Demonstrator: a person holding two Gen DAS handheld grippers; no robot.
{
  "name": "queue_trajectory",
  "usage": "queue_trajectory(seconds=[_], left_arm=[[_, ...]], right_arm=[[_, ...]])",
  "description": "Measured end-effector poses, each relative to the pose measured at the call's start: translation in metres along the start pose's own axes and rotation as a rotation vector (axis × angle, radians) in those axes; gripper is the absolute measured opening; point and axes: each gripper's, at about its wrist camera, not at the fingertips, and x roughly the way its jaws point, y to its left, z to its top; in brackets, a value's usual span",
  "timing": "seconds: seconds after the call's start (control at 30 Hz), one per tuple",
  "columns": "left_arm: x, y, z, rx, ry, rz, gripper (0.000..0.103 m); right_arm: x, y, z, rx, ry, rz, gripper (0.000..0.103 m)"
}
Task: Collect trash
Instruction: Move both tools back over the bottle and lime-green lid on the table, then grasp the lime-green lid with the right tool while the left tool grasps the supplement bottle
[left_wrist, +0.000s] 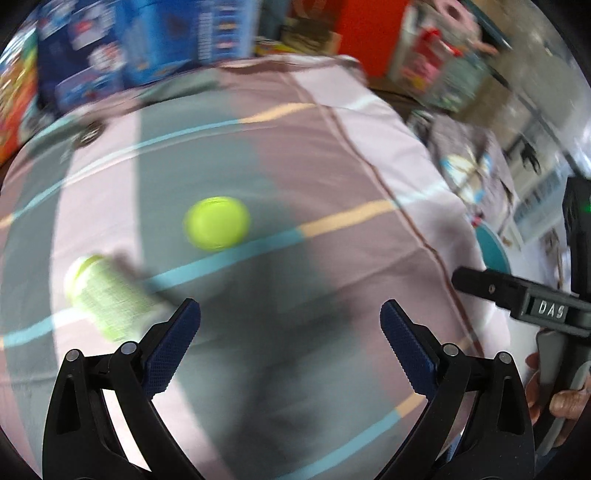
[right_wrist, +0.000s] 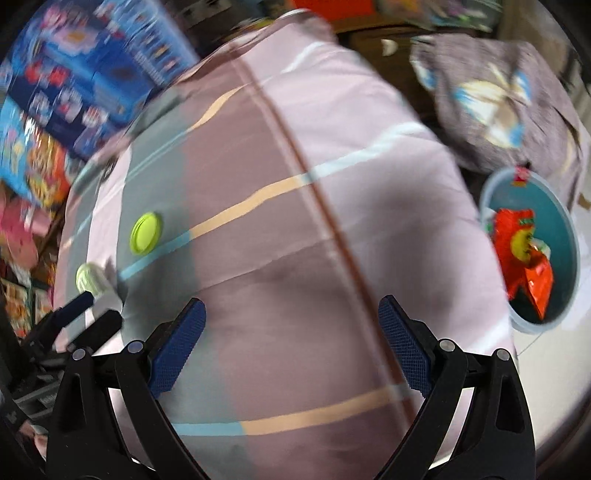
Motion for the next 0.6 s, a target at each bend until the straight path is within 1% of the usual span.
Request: queue_trajectory(seconds=[0.23, 0.3, 0.47, 0.6], left_arm=[[-0.014, 0.074, -0.011, -0.194, -0.024, 0.070, 0.098], [-0.013, 0.093, -0.013, -0.261, -0.023, 0.073, 0.098], [0.000, 0.122, -0.017, -0.382, 0.004, 0.061, 0.098], [0.011, 0.128, -0.015, -0.416, 0.016, 0.061, 0.096]], right_arm=[[0.022, 0.066, 0.009, -0.102, 0.056, 0.015, 0.090], [0.027, 0.078, 0.013, -0.116, 0.065, 0.017, 0.090], [0.043, 0.105, 0.024, -0.148, 0.094, 0.012, 0.090], [0.051, 0.113, 0.032, -0.141, 0.113, 0.020, 0.090]])
